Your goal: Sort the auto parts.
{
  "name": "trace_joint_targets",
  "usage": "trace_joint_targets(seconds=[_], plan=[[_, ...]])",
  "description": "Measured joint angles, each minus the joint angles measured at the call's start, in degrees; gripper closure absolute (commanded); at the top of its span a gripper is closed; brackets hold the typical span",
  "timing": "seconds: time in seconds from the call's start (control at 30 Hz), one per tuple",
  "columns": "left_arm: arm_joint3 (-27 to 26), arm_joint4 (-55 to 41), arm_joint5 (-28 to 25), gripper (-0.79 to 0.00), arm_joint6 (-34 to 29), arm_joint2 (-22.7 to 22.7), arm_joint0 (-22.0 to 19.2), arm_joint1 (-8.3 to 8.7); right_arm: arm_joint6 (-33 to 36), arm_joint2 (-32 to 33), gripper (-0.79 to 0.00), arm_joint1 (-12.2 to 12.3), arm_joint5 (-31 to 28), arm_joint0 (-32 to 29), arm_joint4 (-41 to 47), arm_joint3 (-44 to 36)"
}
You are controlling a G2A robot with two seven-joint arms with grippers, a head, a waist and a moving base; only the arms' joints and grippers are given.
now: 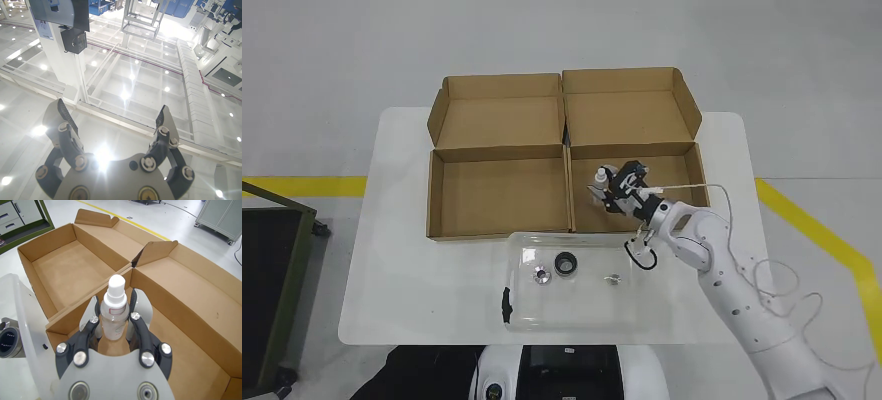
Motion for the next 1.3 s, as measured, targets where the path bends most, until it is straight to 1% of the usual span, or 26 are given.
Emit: trace_joint_targets(seconds=[0.03,0.1,0.13,0.2,0.23,0.27,0.33,0.37,0.4,0.57,0.73,0.87,1.1,1.3], plan=[[0.0,0.0,0.0,-0.785,0.0,0.0,0.0,0.0,-0.1,-0.1,-0.225,0.0,-0.1,0.1,0.1,0.3],[0.0,0.0,0.0,-0.785,0.0,0.0,0.0,0.0,-0.2,-0.1,-0.292,-0.1,-0.3,0.1,0.1,0.8],[0.0,0.0,0.0,-0.785,0.0,0.0,0.0,0.0,-0.2,-0.1,-0.302,-0.1,-0.3,0.1,0.2,1.0],[0.0,0.0,0.0,-0.785,0.0,0.0,0.0,0.0,-0.2,-0.1,-0.24,-0.1,-0.6,-0.1,0.1,1.3],[0.0,0.0,0.0,-0.785,0.0,0.0,0.0,0.0,-0.3,0.0,-0.243,-0.1,-0.7,-0.2,0.1,1.4],[0.0,0.0,0.0,-0.785,0.0,0.0,0.0,0.0,-0.3,0.0,-0.265,-0.1,-0.9,-0.3,0.0,1.5],[0.0,0.0,0.0,-0.785,0.0,0.0,0.0,0.0,-0.3,0.1,-0.4,-0.1,-1.2,-0.4,0.0,1.7],[0.0,0.0,0.0,-0.785,0.0,0.0,0.0,0.0,-0.4,0.2,-0.631,0.0,-1.4,-0.5,-0.1,1.7],[0.0,0.0,0.0,-0.785,0.0,0.0,0.0,0.0,-0.4,0.3,-0.785,0.0,-1.5,-0.7,-0.1,1.6],[0.0,0.0,0.0,-0.785,0.0,0.0,0.0,0.0,-0.2,1.8,-0.785,0.5,-2.0,-2.0,-1.3,-1.5],[0.0,0.0,0.0,-0.785,0.0,0.0,0.0,0.0,0.5,5.2,-0.785,1.5,-2.9,-5.6,-3.5,-8.5],[0.0,0.0,0.0,-0.785,0.0,0.0,0.0,0.0,2.0,8.5,-0.785,2.5,-4.9,-9.3,-5.1,-15.5],[0.0,0.0,0.0,-0.785,0.0,0.0,0.0,0.0,7.4,13.7,-0.785,4.3,-12.2,-17.0,-6.2,-27.2],[0.0,0.0,0.0,-0.785,0.0,0.0,0.0,0.0,12.7,16.7,-0.785,5.5,-17.9,-21.9,-9.0,-33.7]])
